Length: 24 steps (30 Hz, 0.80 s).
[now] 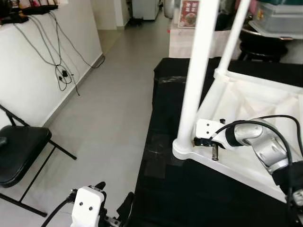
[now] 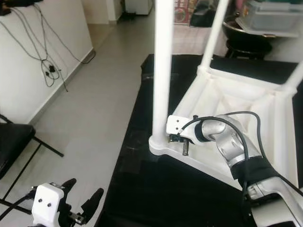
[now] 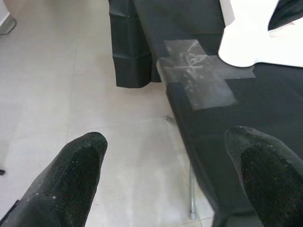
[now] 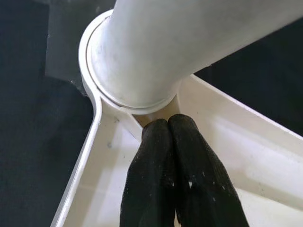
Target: Building children table
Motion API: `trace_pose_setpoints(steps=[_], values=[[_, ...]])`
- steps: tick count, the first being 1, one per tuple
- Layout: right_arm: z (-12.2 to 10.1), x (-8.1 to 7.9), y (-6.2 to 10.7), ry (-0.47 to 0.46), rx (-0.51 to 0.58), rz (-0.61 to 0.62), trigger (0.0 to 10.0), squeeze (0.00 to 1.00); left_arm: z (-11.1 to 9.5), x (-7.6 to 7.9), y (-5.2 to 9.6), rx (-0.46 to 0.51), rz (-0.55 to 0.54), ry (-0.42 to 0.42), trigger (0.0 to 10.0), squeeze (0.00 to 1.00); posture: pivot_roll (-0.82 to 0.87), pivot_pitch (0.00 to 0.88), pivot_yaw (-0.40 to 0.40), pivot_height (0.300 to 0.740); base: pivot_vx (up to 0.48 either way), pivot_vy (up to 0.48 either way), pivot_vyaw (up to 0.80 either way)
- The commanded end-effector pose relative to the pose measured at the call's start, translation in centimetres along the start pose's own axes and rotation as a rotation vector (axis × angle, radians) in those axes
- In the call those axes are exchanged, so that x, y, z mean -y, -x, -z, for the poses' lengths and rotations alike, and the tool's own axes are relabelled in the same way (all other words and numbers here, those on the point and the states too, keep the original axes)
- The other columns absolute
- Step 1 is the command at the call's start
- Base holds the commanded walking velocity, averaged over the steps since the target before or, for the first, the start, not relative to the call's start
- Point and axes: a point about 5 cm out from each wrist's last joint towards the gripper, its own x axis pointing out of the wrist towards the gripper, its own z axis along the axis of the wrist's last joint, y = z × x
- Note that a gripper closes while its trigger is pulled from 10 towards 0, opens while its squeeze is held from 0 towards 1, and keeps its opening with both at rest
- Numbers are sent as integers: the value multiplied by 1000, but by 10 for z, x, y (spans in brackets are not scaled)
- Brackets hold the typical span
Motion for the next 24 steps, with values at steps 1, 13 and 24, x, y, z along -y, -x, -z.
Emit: trace_pose_setpoints(steps=[1, 13, 24], values=[[10, -12, -4, -9, -56, -68, 10000, 0, 0, -1, 1, -7, 10, -5, 10000, 0, 73, 133, -44, 740, 0, 0, 0], [-1, -70, -8, 78, -12, -417, 10000, 0, 0, -1, 1, -8, 26, -7, 10000, 0, 75, 142, -41, 740, 0, 0, 0], [-22, -78, -22, 154, 47, -417, 10000, 0, -1, -1, 0, -6, 30, -10, 10000, 0, 78, 144, -38, 740, 0, 0, 0]])
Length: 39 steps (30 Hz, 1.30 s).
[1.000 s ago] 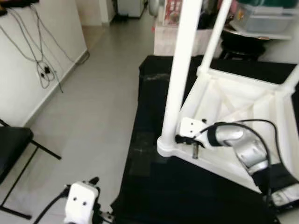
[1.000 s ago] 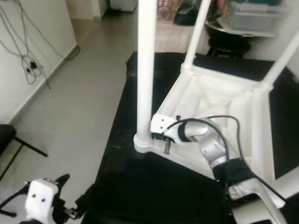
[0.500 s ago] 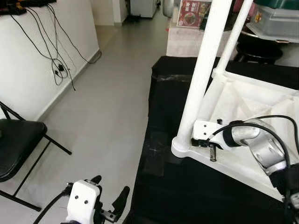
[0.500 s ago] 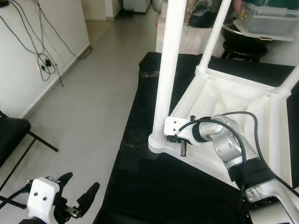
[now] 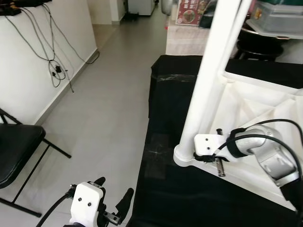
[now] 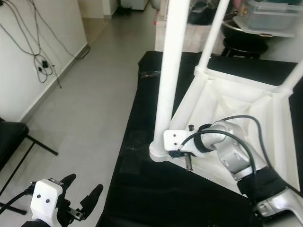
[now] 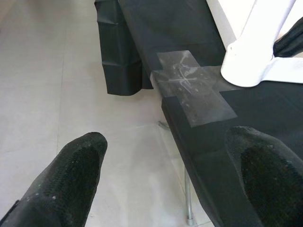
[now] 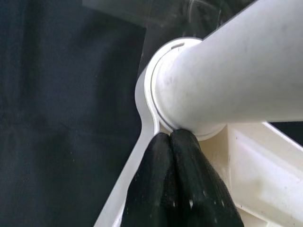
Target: Building children table
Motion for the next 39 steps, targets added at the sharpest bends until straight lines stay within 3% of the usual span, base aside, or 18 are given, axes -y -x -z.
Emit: trace_pose_setpoints(steps=[1, 4, 9, 13, 14, 20, 21, 22, 23, 26, 29, 32, 39], values=[[-9, -32, -31, 31, 61, -216, 10000, 0, 1, 0, 2, -17, 11, -4, 10000, 0, 78, 144, -38, 740, 0, 0, 0], [-30, -49, -19, 80, 225, -381, 10000, 0, 1, 0, 2, -18, 12, -4, 10000, 0, 78, 144, -38, 740, 0, 0, 0], [-26, -59, -9, 113, 207, -491, 10000, 0, 1, 0, 2, -17, 14, -3, 10000, 0, 72, 148, -35, 740, 0, 0, 0], [-21, -60, -7, 116, 183, -506, 10000, 0, 1, 0, 2, -17, 14, -3, 10000, 0, 72, 148, -35, 740, 0, 0, 0], [-12, -53, -6, 111, 129, -482, 10000, 0, 1, -1, 1, -17, 15, -3, 10000, 0, 75, 149, -33, 740, 0, 0, 0], [-10, -45, -6, 100, 122, -428, 10000, 0, 1, -1, 2, -17, 15, -3, 10000, 0, 77, 149, -31, 740, 0, 0, 0], [-14, -14, -6, 53, 187, -214, 10000, 0, 1, -1, 2, -18, 17, -5, 10000, 0, 78, 148, -30, 740, 0, 0, 0], [-14, -14, -6, 53, 187, -214, 10000, 0, 1, -1, 2, -18, 17, -5, 10000, 0, 78, 148, -30, 740, 0, 0, 0], [-17, -1, -4, 27, 228, -133, 10000, 0, 1, -1, 2, -19, 17, -6, 10000, 0, 78, 148, -30, 740, 0, 0, 0], [-20, 11, 0, -26, 297, -69, 10000, 0, 1, -1, 2, -19, 19, -6, 10000, 0, 79, 147, -30, 740, 0, 0, 0], [-25, 44, 9, -156, 437, 105, 10000, 0, 0, -1, 1, -18, 20, -6, 10000, 0, 82, 147, -34, 740, 0, 0, 0], [-22, 56, 6, -197, 421, 178, 10000, 0, 0, 0, 1, -17, 20, -5, 10000, 0, 85, 148, -36, 740, 0, 0, 0], [-27, 63, -3, -178, 400, 185, 10000, 0, 0, 1, 2, -17, 21, -5, 10000, 0, 101, 153, -40, 740, 0, 0, 0]])
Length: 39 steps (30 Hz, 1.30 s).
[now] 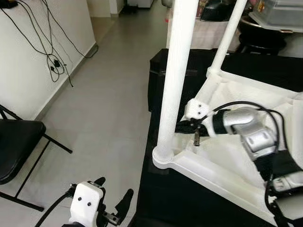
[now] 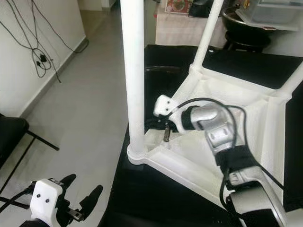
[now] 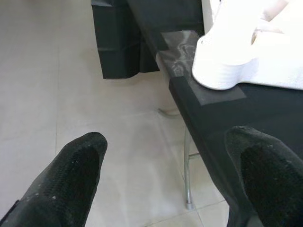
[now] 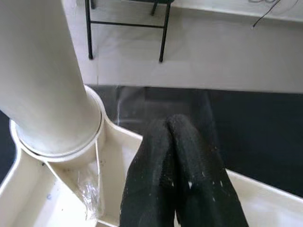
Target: Building children table
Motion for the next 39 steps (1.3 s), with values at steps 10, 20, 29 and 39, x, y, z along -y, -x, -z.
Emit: trace_pose_setpoints(steps=[10, 20, 29, 39], values=[[-13, 38, -49, -130, -151, 509, 10000, 0, -5, 5, 3, -1, 8, 5, 10000, 0, 127, 192, -53, 740, 0, 0, 0], [-18, 70, -31, -297, -177, 844, 10000, 0, -11, 14, 14, 0, -2, 41, 10000, 0, 140, 258, -68, 740, 0, 0, 0], [-17, 64, -44, -489, -125, 877, 10000, 1000, -13, 18, 18, -4, -13, 58, 10000, 0, 148, 284, -78, 740, 0, 0, 0], [-16, 64, -45, -529, -129, 925, 10000, 1000, -13, 19, 19, -7, -18, 64, 10000, 0, 144, 286, -79, 740, 0, 0, 0]])
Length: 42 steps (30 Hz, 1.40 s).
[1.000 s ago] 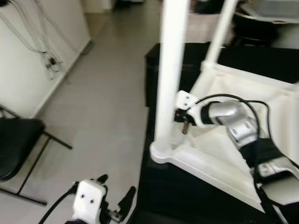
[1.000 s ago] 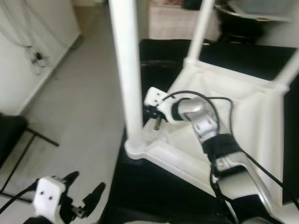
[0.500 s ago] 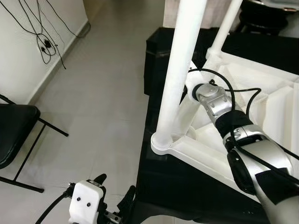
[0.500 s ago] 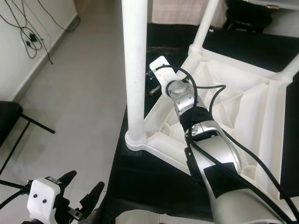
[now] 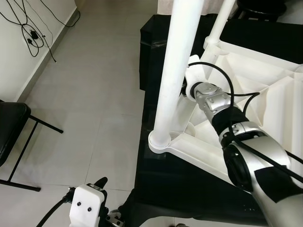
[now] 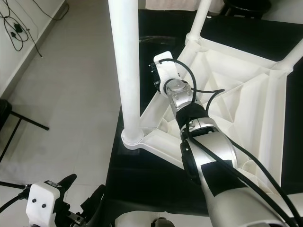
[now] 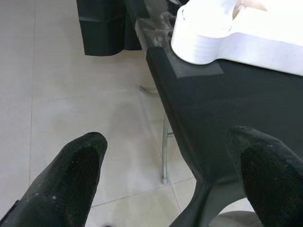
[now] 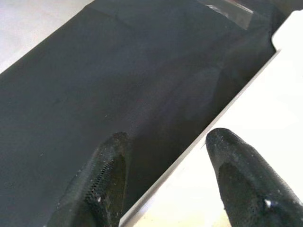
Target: Building children table
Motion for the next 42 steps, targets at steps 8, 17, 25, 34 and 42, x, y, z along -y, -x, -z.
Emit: trace_pose_setpoints(steps=[8, 17, 25, 34, 42], values=[[15, -5, -1, -14, -69, -13, 10000, 1000, 2, 2, 3, -21, -4, 18, 10000, 0, 144, 286, -79, 740, 0, 0, 0], [19, -13, 0, -153, -205, -7, 10000, 239, 2, -2, -2, -15, -11, 6, 10000, 0, 120, 261, -80, 740, 0, 0, 0], [15, -20, 2, -270, -237, -83, 0, 0, 2, -3, -4, -12, -15, 3, 10000, 0, 112, 250, -83, 740, 0, 0, 0], [9, -39, 3, -179, -224, -243, 0, 0, 3, -4, -5, -11, -18, 0, 10000, 0, 111, 243, -83, 740, 0, 0, 0], [12, -48, 6, -35, -257, -387, 0, 0, 4, -5, -5, -14, -18, -3, 10000, 0, 102, 233, -77, 740, 0, 0, 0]])
